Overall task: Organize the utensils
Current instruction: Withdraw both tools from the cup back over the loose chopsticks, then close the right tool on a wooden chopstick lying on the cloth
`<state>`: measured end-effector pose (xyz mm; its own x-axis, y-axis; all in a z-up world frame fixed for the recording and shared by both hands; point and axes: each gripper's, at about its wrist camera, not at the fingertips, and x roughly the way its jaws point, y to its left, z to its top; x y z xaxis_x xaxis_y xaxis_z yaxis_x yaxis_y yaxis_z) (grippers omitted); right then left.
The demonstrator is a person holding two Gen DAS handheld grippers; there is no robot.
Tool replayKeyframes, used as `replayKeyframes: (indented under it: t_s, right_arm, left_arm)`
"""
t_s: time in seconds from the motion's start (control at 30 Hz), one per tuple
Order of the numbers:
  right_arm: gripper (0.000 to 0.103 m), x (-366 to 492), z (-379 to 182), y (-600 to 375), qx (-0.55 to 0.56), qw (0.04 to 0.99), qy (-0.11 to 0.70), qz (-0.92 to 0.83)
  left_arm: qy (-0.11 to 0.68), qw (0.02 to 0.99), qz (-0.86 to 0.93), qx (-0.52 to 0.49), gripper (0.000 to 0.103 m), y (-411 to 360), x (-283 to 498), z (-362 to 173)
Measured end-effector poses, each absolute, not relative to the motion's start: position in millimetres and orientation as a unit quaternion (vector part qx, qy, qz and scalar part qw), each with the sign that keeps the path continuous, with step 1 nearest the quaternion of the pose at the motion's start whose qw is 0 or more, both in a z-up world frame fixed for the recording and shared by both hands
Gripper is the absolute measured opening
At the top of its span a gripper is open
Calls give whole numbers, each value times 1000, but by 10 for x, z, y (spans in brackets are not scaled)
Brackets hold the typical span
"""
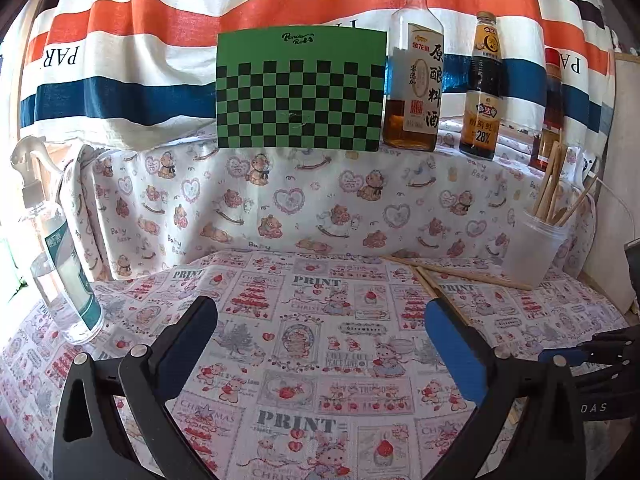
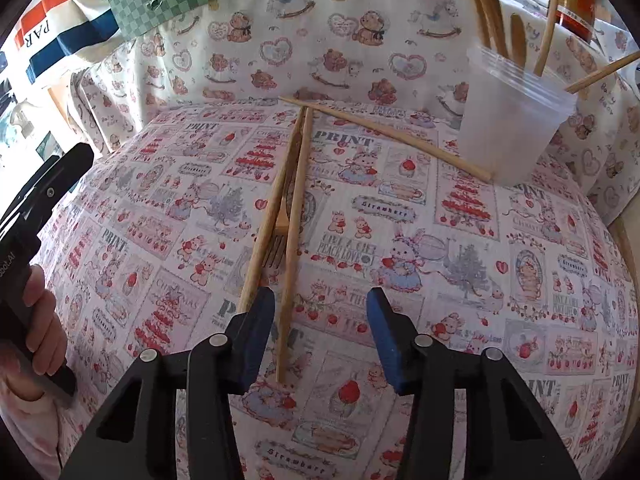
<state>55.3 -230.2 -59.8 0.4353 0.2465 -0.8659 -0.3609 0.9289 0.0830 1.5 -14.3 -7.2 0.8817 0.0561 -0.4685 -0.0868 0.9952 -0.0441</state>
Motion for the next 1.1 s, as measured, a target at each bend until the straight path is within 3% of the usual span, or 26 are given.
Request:
replayKeyframes:
  t_s: [0.2,0.4,0.47,0.53,0.7,0.87,0.93,1.1]
  right_arm:
    - [44,470,-616,-2152,-115,851,481,175]
    - [26,439,-599,-2151,-118,850,478,188]
    - [11,464,-604,-2157,-119,853,476,175]
    - [7,529,-615,-2211,-123,859,472,154]
    - [7,652,-569,-2476,-70,871,466,139]
    - [6,384,-152,-2558,-36,916,356,179]
    - [1,302,-30,-2608,-16,927,327,184]
    - [1,262,144,-2740,22,942,294,162]
  left_arm:
    - [245,968,40,-27,103,-166,19,-83]
    - [254,966,40,-34,103,-138,48,-97]
    - [258,965,38,-39,103,-127,57,-103]
    - [263,963,32,-39,103,-132,68,-109]
    - [258,965,29,-24,103,-178,62,-101]
    - [274,961,2,-30,103,-220,67,-109]
    - [274,962,11,-5,103,-331,36,-92]
    - [322,943,22,77,103,-720,67,-136]
